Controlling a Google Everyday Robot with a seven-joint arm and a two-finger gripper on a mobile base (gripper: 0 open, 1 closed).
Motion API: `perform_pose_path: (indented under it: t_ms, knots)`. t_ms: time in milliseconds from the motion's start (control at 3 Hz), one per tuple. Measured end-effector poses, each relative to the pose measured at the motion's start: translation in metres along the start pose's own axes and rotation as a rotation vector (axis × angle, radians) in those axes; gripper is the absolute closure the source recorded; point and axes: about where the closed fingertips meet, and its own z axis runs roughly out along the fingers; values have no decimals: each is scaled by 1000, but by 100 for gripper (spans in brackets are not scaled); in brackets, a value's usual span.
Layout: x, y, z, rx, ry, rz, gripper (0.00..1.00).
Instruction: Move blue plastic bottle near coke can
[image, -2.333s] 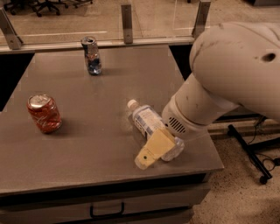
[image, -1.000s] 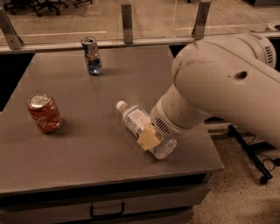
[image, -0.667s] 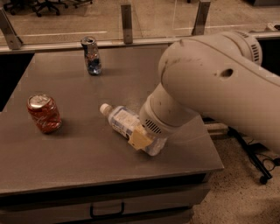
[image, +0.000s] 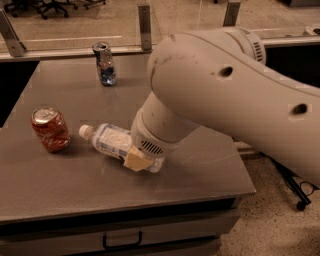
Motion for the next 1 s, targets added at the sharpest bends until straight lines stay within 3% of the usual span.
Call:
perform_pose_path:
  t_ms: [333, 1000]
  knots:
    - [-20, 8, 11, -34, -6, -40, 83]
    - [-34, 13, 24, -70, 3, -58, 36]
